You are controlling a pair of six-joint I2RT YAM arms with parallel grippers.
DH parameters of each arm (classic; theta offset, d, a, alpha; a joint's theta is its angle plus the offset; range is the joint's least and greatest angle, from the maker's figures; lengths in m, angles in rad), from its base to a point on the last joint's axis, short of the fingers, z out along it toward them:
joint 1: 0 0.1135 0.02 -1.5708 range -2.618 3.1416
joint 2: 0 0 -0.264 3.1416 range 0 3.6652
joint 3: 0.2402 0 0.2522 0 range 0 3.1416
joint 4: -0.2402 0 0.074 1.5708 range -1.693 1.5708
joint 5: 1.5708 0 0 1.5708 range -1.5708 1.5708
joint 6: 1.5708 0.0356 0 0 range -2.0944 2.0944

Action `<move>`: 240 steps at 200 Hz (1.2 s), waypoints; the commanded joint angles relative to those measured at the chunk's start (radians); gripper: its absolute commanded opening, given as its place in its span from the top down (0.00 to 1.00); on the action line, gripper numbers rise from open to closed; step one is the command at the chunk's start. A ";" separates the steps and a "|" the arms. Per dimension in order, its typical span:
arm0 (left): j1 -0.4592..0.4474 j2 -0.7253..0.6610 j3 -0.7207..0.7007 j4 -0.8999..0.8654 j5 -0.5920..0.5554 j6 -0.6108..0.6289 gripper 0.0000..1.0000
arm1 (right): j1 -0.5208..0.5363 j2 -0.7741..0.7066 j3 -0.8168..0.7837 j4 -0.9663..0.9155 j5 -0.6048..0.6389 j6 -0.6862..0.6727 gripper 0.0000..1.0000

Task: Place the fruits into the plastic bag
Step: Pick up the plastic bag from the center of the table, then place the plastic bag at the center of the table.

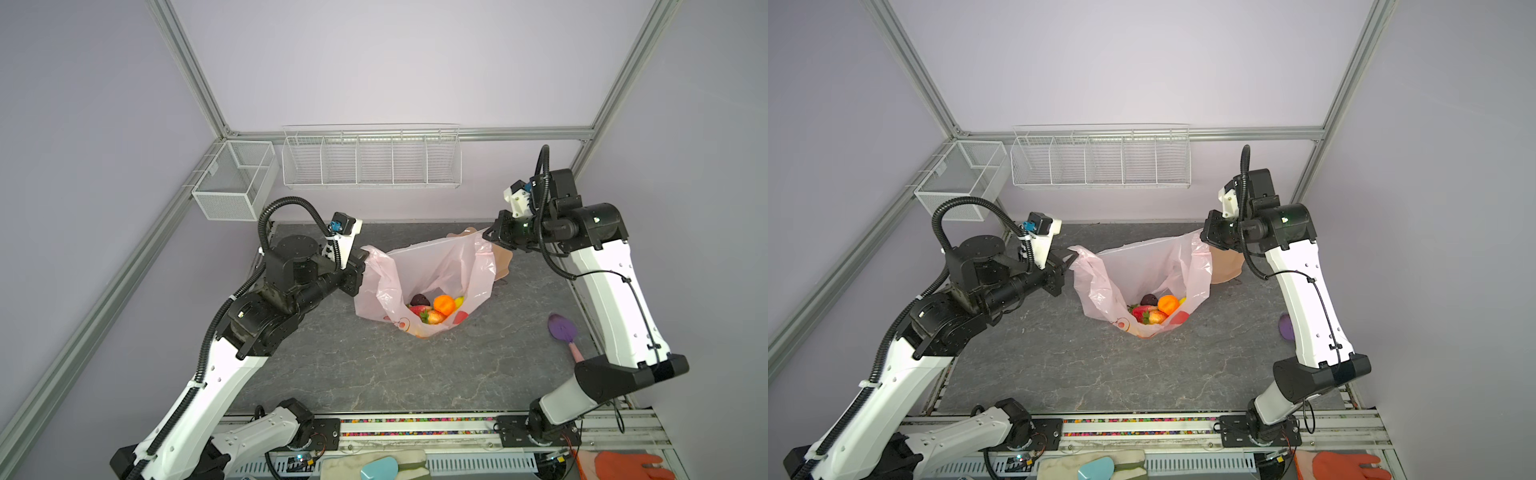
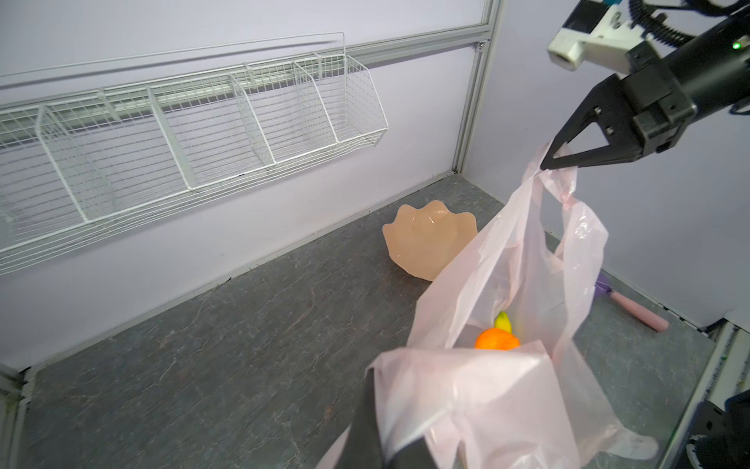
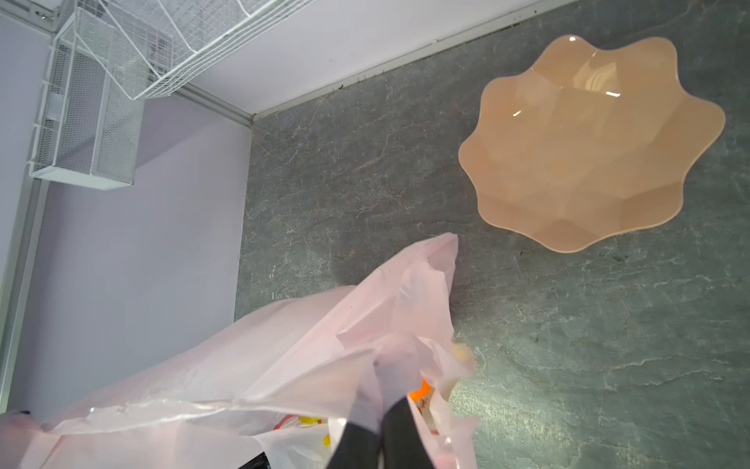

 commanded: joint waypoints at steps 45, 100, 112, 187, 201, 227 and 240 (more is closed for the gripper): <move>0.080 -0.049 -0.046 0.120 0.113 -0.100 1.00 | -0.127 -0.104 -0.138 0.051 -0.077 0.021 0.94; 0.185 -0.049 -0.083 0.171 0.162 -0.181 1.00 | -0.162 -0.141 -0.157 0.065 -0.144 0.036 0.94; 0.197 -0.026 -0.087 0.174 0.167 -0.196 1.00 | -0.162 -0.141 -0.178 0.075 -0.149 0.037 0.93; 0.203 0.015 -0.280 0.279 0.122 -0.237 1.00 | -0.161 -0.134 -0.419 0.239 -0.149 0.060 0.92; 0.203 0.021 -0.303 0.287 0.116 -0.243 1.00 | -0.157 -0.120 -0.443 0.258 -0.156 0.060 0.89; 0.203 0.005 -0.336 0.319 0.111 -0.265 1.00 | -0.154 -0.108 -0.488 0.288 -0.183 0.059 0.82; 0.205 -0.006 -0.340 0.337 0.127 -0.283 1.00 | -0.154 -0.107 -0.504 0.318 -0.188 0.060 0.80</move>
